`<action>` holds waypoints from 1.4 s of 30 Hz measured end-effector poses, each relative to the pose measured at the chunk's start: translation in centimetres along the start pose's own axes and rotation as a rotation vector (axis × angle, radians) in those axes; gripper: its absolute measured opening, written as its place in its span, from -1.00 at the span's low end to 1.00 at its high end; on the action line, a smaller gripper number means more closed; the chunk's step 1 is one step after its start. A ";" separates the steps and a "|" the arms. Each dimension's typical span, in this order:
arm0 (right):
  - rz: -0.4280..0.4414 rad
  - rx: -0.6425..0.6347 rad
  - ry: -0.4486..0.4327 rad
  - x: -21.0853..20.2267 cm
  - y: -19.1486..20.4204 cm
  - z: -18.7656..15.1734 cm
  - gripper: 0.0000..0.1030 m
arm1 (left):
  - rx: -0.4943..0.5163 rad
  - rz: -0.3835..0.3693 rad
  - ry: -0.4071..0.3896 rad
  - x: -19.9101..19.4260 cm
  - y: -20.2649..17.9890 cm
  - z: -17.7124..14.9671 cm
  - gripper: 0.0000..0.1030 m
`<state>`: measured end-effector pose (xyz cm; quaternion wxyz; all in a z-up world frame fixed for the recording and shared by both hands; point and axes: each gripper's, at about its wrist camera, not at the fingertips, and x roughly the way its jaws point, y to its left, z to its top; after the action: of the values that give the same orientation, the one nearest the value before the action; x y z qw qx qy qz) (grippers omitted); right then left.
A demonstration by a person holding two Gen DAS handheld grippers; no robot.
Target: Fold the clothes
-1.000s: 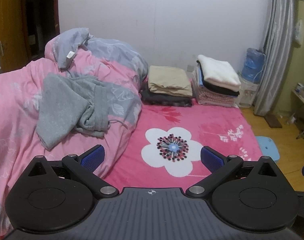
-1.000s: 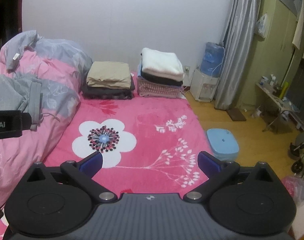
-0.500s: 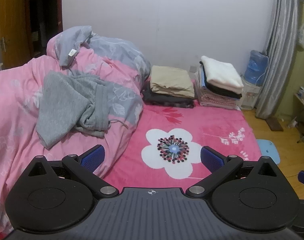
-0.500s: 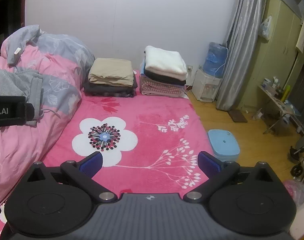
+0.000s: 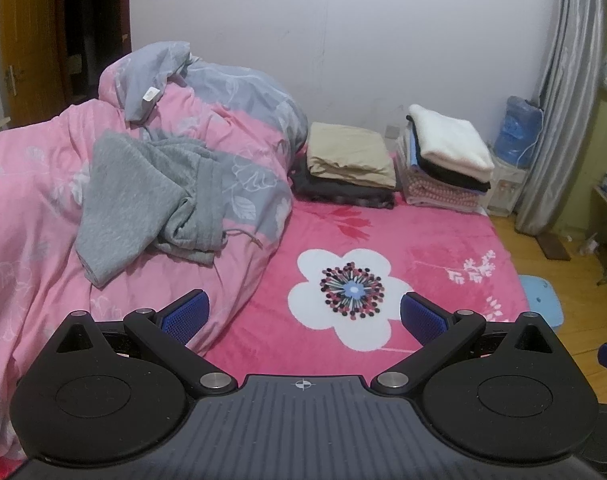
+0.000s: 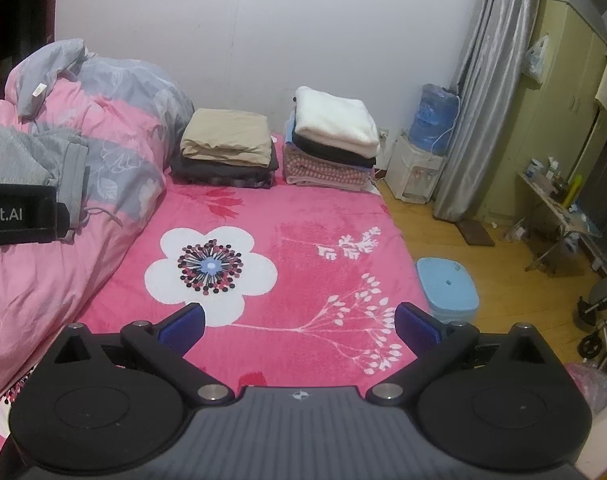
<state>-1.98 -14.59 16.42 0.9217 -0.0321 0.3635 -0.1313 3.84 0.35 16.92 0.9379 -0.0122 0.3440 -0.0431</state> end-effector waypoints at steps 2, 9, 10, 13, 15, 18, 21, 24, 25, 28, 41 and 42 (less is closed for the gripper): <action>0.002 0.000 0.001 0.0 0.0 0.0 1.00 | 0.002 0.000 0.001 0.0 0.0 0.0 0.99; 0.000 -0.001 0.006 0.2 0.0 0.0 1.00 | 0.009 0.000 0.007 0.1 0.0 -0.1 0.99; 0.000 0.000 0.006 0.2 0.0 0.0 1.00 | 0.010 0.001 0.007 0.1 -0.1 -0.2 0.99; 0.000 0.003 0.008 0.3 0.0 0.0 1.00 | 0.013 0.004 0.010 0.2 -0.2 -0.2 0.99; 0.001 0.005 0.009 0.3 0.0 0.0 1.00 | 0.014 0.006 0.012 0.2 -0.2 -0.2 0.99; 0.001 0.008 0.011 0.4 -0.1 -0.1 1.00 | 0.020 0.009 0.015 0.3 -0.4 -0.2 0.99; 0.001 0.010 0.012 0.5 -0.1 -0.1 1.00 | 0.024 0.011 0.016 0.3 -0.5 -0.3 0.99; 0.001 0.014 0.013 0.5 -0.2 -0.1 1.00 | 0.026 0.013 0.018 0.3 -0.6 -0.3 0.99; 0.001 0.015 0.013 0.6 -0.2 -0.1 1.00 | 0.027 0.013 0.018 0.3 -0.6 -0.4 0.99; 0.002 0.019 0.015 0.7 -0.3 -0.1 1.00 | 0.030 0.014 0.021 0.3 -0.7 -0.4 0.99; 0.002 0.032 0.021 0.9 -0.6 -0.1 1.00 | 0.047 0.014 0.026 0.4 -1.2 -0.6 0.99; 0.002 0.033 0.022 0.9 -0.6 -0.1 1.00 | 0.047 0.014 0.026 0.4 -1.2 -0.6 0.99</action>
<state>-1.57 -15.37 15.79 0.9182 -0.0152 0.3715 -0.1368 3.67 -0.92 16.31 0.9336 0.0127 0.3552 -0.0447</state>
